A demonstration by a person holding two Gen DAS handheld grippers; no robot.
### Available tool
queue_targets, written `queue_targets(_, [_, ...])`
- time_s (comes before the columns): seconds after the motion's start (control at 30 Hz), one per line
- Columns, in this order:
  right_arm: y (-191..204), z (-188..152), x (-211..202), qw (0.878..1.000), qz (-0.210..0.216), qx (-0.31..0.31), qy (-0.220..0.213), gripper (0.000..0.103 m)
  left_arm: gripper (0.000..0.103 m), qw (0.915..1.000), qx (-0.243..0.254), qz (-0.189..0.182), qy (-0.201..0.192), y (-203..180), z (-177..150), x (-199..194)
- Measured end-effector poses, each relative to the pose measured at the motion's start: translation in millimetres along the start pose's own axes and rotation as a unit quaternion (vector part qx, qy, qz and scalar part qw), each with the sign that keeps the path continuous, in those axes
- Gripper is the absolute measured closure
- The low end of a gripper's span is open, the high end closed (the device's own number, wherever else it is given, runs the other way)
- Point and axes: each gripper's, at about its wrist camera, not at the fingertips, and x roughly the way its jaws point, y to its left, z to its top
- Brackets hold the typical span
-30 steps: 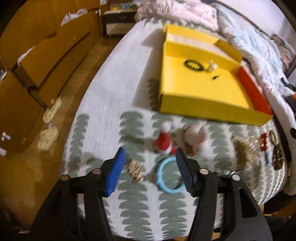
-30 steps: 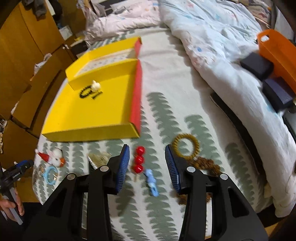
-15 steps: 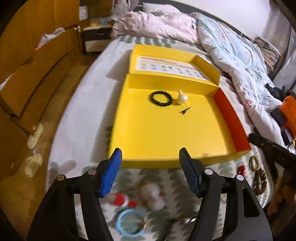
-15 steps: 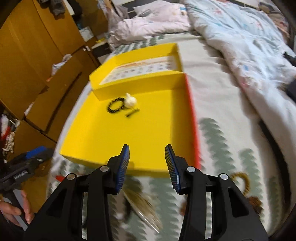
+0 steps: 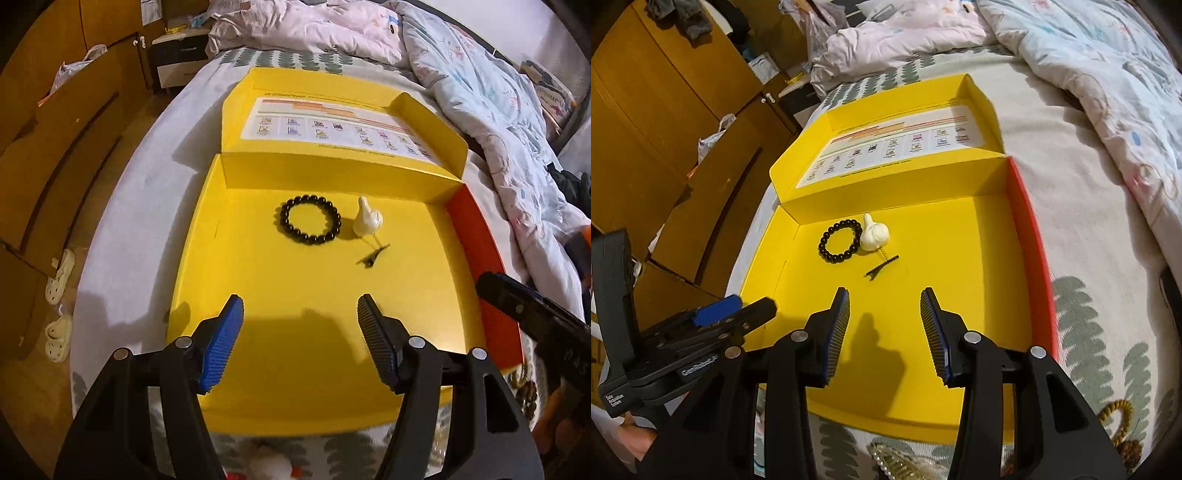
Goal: Organize jewelry
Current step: 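Move left tool to black bead bracelet while right tool approaches white figure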
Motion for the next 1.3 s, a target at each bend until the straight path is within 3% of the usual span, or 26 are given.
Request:
queue_targets(0.4, [5.9,21.7,32.6,1.0,0.005,-0.008,0.012,0.059,0.039,0.9992,0.009,0.035,-0.017,1.1,14.3,13.8])
queue_targets(0.83, [16.3,27.9,39.7,1.0,0.0,-0.023,0.003,0.059,0.039,0.9949,0.029,0.059,-0.076,-5.6,13.6,-7.7])
queue_targets(0.9, [17.3,27.4,42.4,1.0,-0.002,-0.026,0.007,0.059,0.035,0.9943,0.03,0.061,-0.081,-6.8,15.7,-8.7])
queue_targets(1.3, [25.0,38.6,71.6,0.999,-0.01,-0.037,0.036,0.059,0.034,0.9987,-0.019,0.038,0.026,16.5,42.0,40.8])
